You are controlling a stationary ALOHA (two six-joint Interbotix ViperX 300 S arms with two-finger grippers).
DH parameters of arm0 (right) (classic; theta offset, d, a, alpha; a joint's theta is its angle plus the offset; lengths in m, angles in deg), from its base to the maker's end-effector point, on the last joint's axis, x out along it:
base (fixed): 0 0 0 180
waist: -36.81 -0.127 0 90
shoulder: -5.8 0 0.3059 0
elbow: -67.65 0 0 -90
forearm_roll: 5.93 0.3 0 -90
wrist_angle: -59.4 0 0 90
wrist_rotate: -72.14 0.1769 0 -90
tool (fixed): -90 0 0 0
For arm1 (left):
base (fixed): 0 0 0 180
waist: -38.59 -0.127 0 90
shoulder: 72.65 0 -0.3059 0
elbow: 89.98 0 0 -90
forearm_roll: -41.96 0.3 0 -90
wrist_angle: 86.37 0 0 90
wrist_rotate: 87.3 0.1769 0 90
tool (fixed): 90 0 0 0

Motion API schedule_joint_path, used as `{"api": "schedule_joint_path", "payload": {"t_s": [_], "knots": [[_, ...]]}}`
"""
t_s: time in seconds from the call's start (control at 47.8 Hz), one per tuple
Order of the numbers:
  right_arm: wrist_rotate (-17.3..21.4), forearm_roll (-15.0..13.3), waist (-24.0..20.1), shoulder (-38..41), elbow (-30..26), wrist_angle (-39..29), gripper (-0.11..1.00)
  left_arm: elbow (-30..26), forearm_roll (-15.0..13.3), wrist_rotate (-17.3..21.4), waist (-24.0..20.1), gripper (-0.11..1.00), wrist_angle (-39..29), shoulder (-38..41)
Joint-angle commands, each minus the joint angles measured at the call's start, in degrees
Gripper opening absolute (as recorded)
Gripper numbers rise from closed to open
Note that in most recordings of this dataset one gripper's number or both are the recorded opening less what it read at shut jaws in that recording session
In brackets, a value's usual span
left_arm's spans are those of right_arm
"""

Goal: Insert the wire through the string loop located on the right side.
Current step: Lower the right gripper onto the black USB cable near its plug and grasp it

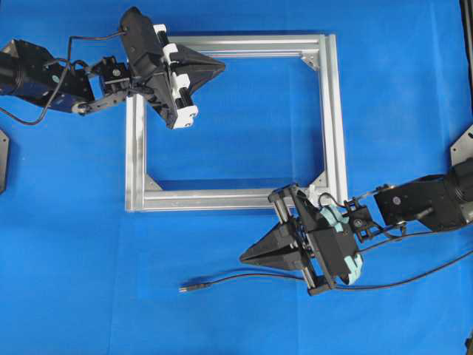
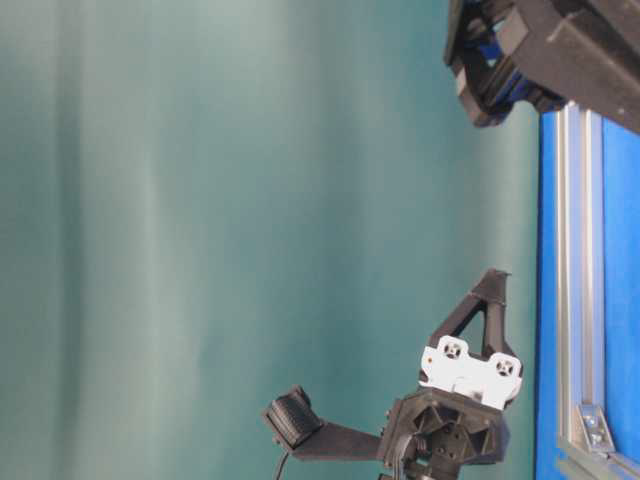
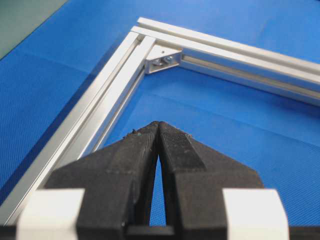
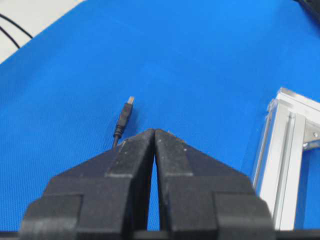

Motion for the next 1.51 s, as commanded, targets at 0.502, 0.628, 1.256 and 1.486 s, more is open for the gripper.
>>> {"api": "schedule_joint_path", "payload": {"t_s": [0.502, 0.628, 1.256, 1.486], "knots": [[4.6, 0.1, -1.1, -2.2, -1.9, -1.8, -0.06, -0.6, 1.1, 1.0, 0.1, 0.0, 0.0, -2.6], [6.2, 0.1, -1.6, -2.2, -1.9, -1.3, -0.04, -0.5, 1.1, 1.0, 0.1, 0.0, -0.3, -2.6], [10.2, 5.2, -4.0, 0.4, -5.4, -2.2, 0.82, -0.4, 1.1, 1.1, 0.1, 0.0, -1.0, -2.6], [10.4, 7.8, -5.0, 6.8, -8.8, -2.9, 0.82, -0.4, 1.1, 1.1, 0.1, 0.0, -1.0, -2.6]]}}
